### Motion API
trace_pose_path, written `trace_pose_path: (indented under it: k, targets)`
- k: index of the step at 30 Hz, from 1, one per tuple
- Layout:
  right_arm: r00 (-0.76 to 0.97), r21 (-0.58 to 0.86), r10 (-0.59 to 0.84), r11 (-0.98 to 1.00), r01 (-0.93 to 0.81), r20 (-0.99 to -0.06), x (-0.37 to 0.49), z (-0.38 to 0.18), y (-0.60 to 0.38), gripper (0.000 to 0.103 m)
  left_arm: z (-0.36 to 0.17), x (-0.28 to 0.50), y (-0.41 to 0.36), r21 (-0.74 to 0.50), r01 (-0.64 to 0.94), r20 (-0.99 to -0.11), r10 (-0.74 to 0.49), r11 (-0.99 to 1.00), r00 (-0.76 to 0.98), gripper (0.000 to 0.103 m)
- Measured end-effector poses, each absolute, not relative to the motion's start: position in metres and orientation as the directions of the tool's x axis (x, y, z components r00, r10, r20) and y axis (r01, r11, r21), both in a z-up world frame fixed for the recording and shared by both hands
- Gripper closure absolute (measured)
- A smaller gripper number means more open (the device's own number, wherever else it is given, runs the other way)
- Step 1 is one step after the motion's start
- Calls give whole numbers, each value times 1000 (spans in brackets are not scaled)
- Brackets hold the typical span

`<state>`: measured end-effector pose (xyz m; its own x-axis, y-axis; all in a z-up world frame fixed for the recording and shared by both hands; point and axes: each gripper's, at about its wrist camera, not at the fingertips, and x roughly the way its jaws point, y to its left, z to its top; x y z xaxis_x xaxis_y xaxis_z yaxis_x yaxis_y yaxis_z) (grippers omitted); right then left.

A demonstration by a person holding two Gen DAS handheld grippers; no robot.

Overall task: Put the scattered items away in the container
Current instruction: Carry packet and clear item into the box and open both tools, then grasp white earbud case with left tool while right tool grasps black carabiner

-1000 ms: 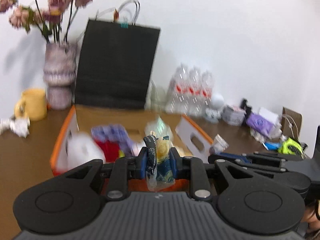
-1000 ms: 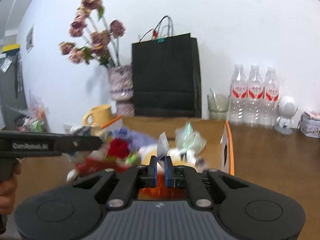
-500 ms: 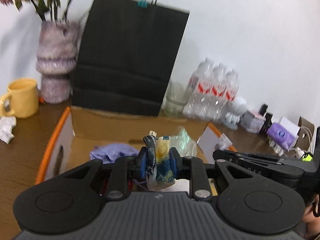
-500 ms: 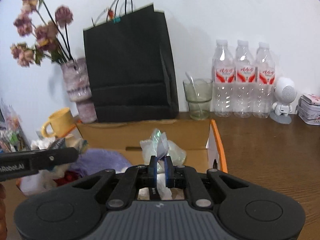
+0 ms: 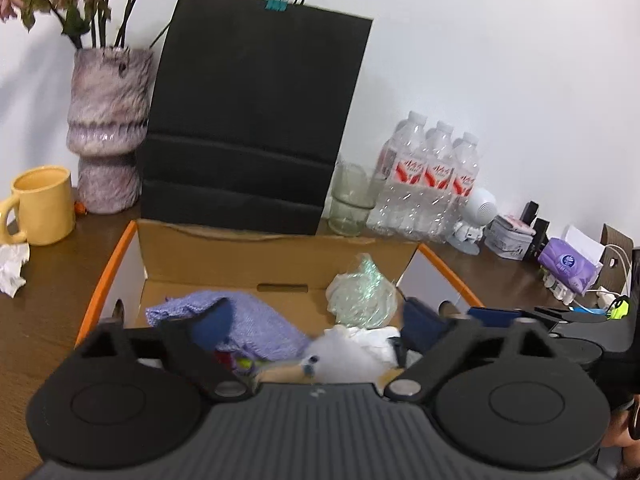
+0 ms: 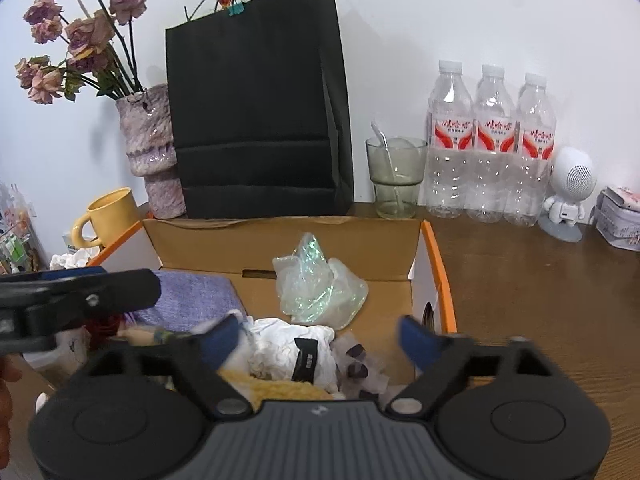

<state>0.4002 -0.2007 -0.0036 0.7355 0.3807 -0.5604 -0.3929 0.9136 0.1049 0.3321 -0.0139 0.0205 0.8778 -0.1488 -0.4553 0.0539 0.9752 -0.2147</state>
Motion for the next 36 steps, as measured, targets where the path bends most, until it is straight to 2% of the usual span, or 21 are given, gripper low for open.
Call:
trace_pose_path:
  k: [13, 24, 29, 36]
  targets:
    - [747, 75, 341, 927, -366, -571, 390, 10, -202, 0, 31, 322, -20, -161, 34, -446, -103, 986, 889, 0]
    - [787, 56, 310, 941, -333, -533, 339, 23, -204, 0, 54, 262, 13, -209, 4, -363, -82, 978, 928, 0]
    - [788, 41, 325, 933, -358, -523, 307, 26, -191, 0, 49, 229, 45, -169, -67, -389, -4, 983, 921, 0]
    - [750, 67, 380, 909, -412, -542, 274, 11, -163, 0, 13, 202, 87, -108, -129, -504, 57, 986, 862, 0]
